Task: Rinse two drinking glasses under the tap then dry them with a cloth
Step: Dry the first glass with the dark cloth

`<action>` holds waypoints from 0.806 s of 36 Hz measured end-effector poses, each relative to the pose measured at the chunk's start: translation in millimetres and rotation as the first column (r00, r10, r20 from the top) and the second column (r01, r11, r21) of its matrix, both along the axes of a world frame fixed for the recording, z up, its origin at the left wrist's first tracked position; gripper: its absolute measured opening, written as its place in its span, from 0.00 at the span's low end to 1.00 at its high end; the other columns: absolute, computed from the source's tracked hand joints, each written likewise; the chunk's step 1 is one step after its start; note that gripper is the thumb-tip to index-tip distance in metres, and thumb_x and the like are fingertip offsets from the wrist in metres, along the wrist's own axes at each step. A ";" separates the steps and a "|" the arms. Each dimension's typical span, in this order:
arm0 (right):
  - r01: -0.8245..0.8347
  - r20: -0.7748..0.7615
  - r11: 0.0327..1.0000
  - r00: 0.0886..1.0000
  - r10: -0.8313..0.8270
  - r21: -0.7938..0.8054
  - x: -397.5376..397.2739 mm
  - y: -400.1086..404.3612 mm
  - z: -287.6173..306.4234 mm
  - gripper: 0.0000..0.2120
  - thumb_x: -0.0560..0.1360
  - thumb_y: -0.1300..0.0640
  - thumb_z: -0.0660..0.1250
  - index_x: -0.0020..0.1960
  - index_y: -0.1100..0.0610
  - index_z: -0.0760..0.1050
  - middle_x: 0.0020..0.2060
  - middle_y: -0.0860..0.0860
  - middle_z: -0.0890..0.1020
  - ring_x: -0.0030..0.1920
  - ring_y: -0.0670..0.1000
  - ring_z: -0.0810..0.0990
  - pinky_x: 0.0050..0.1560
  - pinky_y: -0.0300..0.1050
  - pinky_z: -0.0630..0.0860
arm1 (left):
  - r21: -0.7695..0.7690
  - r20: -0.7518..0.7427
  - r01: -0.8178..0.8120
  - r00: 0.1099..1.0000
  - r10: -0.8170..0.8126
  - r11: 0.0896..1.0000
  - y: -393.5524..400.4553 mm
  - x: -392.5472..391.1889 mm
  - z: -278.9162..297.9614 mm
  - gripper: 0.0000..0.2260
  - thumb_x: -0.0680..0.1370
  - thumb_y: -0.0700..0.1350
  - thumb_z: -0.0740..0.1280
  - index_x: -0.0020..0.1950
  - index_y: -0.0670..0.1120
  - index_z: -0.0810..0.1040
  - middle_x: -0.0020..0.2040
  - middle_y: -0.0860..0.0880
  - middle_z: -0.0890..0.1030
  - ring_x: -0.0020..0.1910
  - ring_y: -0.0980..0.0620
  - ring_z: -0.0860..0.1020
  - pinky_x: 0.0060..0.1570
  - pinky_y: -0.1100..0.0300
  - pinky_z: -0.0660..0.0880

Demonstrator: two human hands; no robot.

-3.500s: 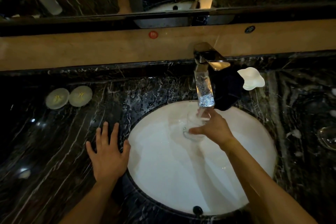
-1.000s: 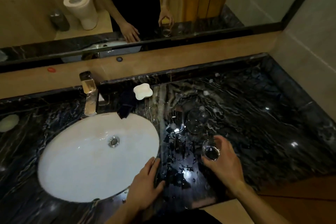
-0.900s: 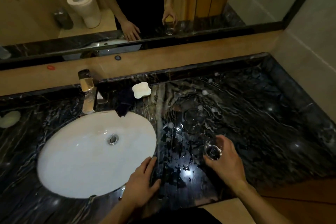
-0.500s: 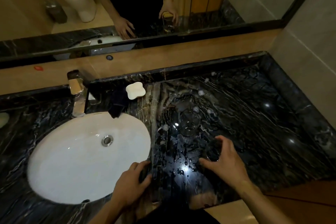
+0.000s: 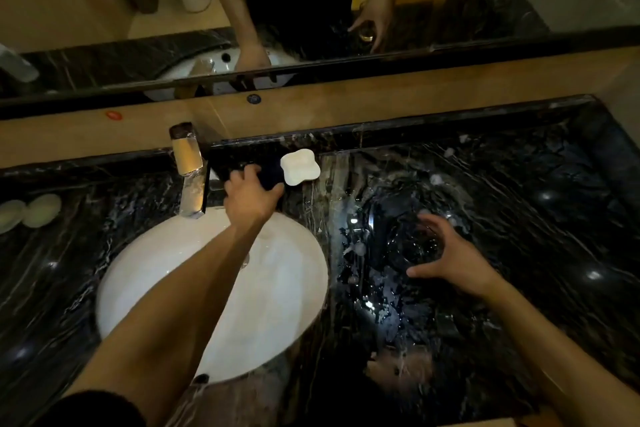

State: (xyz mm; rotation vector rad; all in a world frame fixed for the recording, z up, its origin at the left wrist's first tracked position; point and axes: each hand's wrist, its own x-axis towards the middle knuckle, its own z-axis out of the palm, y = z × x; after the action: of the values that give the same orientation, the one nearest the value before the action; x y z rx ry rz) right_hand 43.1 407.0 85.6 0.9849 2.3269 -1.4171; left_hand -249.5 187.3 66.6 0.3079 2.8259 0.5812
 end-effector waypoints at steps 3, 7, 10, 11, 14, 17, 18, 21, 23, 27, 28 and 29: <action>-0.021 -0.009 0.998 1.000 0.020 -0.054 -5.3 0.9 -1.9 0.50 0.60 0.55 0.84 0.74 0.42 0.61 0.73 0.45 0.70 0.69 0.46 0.68 0.69 0.43 0.65 | -0.085 0.154 0.042 0.988 -0.028 0.995 14.6 -16.5 -0.8 0.40 0.73 0.62 0.71 0.79 0.52 0.57 0.74 0.40 0.63 0.74 0.36 0.59 0.68 0.39 0.63; -0.031 -0.024 0.994 0.999 0.029 -0.106 -6.5 5.2 -8.1 0.49 0.59 0.60 0.84 0.71 0.42 0.62 0.68 0.43 0.70 0.69 0.43 0.66 0.70 0.41 0.61 | -0.051 0.318 0.015 0.948 0.002 0.999 24.8 -30.2 -15.7 0.45 0.73 0.57 0.73 0.81 0.52 0.48 0.75 0.37 0.62 0.74 0.35 0.60 0.71 0.38 0.62; -0.011 -0.029 0.997 1.000 0.009 -0.079 -4.8 5.9 -16.3 0.46 0.59 0.61 0.84 0.69 0.42 0.65 0.65 0.41 0.72 0.67 0.45 0.72 0.71 0.42 0.65 | -0.041 0.271 -0.030 0.962 0.040 0.999 24.6 -36.1 -27.0 0.40 0.75 0.53 0.71 0.80 0.51 0.53 0.73 0.38 0.67 0.71 0.34 0.67 0.68 0.39 0.66; 0.005 -0.036 0.999 0.999 -0.006 -0.053 -4.3 5.1 -18.9 0.44 0.59 0.60 0.84 0.68 0.42 0.66 0.62 0.40 0.74 0.65 0.46 0.74 0.69 0.42 0.68 | -0.048 0.242 -0.037 0.969 0.047 0.998 22.8 -37.9 -30.7 0.37 0.75 0.51 0.70 0.80 0.50 0.55 0.71 0.38 0.69 0.69 0.35 0.69 0.67 0.39 0.68; 0.047 -0.068 0.998 0.996 -0.049 -0.029 -2.8 2.8 -21.9 0.42 0.59 0.58 0.85 0.64 0.39 0.68 0.59 0.40 0.78 0.61 0.46 0.78 0.59 0.33 0.71 | 0.046 0.177 -0.090 0.981 0.080 0.995 16.6 -38.9 -36.6 0.31 0.76 0.47 0.69 0.76 0.47 0.62 0.67 0.37 0.74 0.64 0.34 0.74 0.62 0.40 0.73; 0.069 -0.116 0.997 0.991 -0.072 -0.032 -5.3 1.1 -16.0 0.41 0.58 0.57 0.85 0.63 0.38 0.68 0.59 0.39 0.78 0.60 0.45 0.78 0.59 0.34 0.72 | 0.217 0.144 -0.192 0.976 0.163 0.957 10.4 -32.3 -29.8 0.27 0.76 0.44 0.69 0.74 0.44 0.66 0.66 0.37 0.75 0.63 0.35 0.74 0.61 0.44 0.73; 0.080 -0.137 0.996 0.987 -0.084 -0.037 -6.9 0.3 -12.7 0.41 0.58 0.57 0.85 0.64 0.40 0.69 0.58 0.37 0.77 0.60 0.43 0.78 0.62 0.37 0.73 | 0.267 0.132 -0.215 0.974 0.186 0.939 8.3 -29.3 -26.0 0.27 0.77 0.43 0.69 0.75 0.44 0.66 0.66 0.37 0.75 0.63 0.35 0.74 0.61 0.45 0.73; 0.100 -0.229 0.991 0.966 -0.117 -0.087 -9.9 -2.5 -2.3 0.40 0.56 0.54 0.85 0.64 0.41 0.71 0.58 0.39 0.80 0.60 0.41 0.79 0.70 0.49 0.72 | 0.424 0.124 -0.281 0.960 0.252 0.861 1.7 -14.8 -9.7 0.26 0.76 0.43 0.69 0.74 0.46 0.68 0.64 0.40 0.77 0.62 0.39 0.76 0.60 0.48 0.74; 0.134 -0.300 0.978 0.938 -0.176 -0.158 -10.2 -5.9 4.9 0.42 0.52 0.47 0.86 0.62 0.39 0.73 0.59 0.41 0.82 0.63 0.43 0.78 0.73 0.53 0.69 | 0.538 0.172 -0.327 0.945 0.279 0.777 -2.2 0.0 5.4 0.24 0.76 0.43 0.69 0.73 0.47 0.70 0.63 0.43 0.79 0.59 0.43 0.77 0.59 0.50 0.74; 0.192 -0.393 0.922 0.861 -0.323 -0.336 -4.8 -17.6 19.6 0.45 0.48 0.43 0.86 0.62 0.41 0.74 0.57 0.42 0.82 0.63 0.51 0.80 0.66 0.60 0.75 | 0.690 0.387 -0.450 0.891 0.236 0.567 -13.8 34.3 36.5 0.18 0.76 0.40 0.69 0.66 0.47 0.76 0.57 0.46 0.81 0.57 0.44 0.80 0.60 0.47 0.77; 0.198 -0.411 0.904 0.839 -0.356 -0.380 -2.5 -20.5 22.5 0.45 0.48 0.45 0.87 0.63 0.43 0.74 0.56 0.44 0.82 0.62 0.53 0.81 0.61 0.59 0.78 | 0.709 0.458 -0.486 0.868 0.189 0.512 -16.8 43.7 43.3 0.16 0.76 0.39 0.69 0.64 0.47 0.77 0.57 0.45 0.82 0.57 0.43 0.81 0.60 0.46 0.78; 0.196 -0.429 0.885 0.817 -0.385 -0.421 0.4 -23.8 25.8 0.44 0.50 0.49 0.86 0.63 0.45 0.74 0.56 0.47 0.82 0.61 0.55 0.82 0.56 0.55 0.80 | 0.725 0.525 -0.518 0.842 0.122 0.454 -19.3 53.9 49.2 0.15 0.77 0.38 0.68 0.63 0.46 0.78 0.57 0.43 0.82 0.56 0.42 0.81 0.60 0.45 0.78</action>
State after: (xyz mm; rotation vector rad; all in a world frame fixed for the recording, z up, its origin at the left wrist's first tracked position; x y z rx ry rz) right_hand 43.5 383.3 111.4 0.9831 2.1484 -2.3818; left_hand -195.6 168.0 115.7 -0.2284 1.9494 1.8906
